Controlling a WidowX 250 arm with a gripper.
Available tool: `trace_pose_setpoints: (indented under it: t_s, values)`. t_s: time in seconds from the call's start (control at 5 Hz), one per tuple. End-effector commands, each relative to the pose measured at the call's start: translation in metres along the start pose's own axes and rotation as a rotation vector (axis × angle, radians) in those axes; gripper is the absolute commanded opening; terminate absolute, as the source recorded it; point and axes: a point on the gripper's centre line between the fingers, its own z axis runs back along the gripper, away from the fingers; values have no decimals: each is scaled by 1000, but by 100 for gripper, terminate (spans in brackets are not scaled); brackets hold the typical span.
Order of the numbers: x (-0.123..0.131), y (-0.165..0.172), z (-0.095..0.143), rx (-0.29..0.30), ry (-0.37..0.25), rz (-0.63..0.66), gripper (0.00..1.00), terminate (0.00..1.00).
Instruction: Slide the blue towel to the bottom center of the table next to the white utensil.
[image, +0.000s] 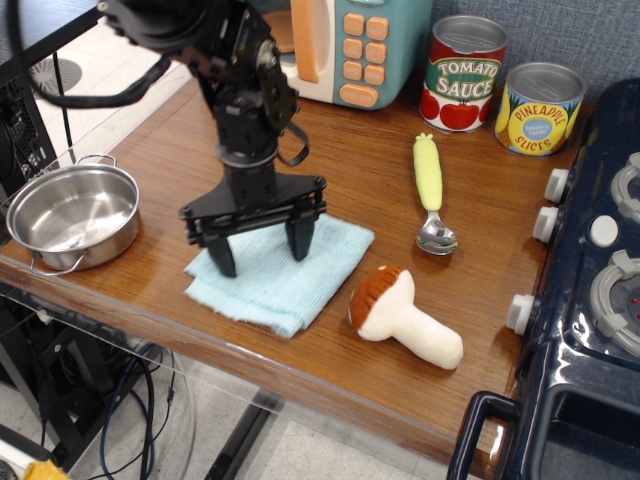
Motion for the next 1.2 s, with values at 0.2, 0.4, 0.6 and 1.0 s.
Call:
trace_pose_setpoints:
  t_s: [0.2, 0.4, 0.6, 1.0]
  values:
    - [-7, 13, 31, -19, -47, 10, 100, 0]
    - [7, 7, 48, -54, -65, 31, 100, 0]
    - [14, 6, 72, -77, -88, 39, 100, 0]
    - [12, 12, 94, -101, -98, 31, 100, 0]
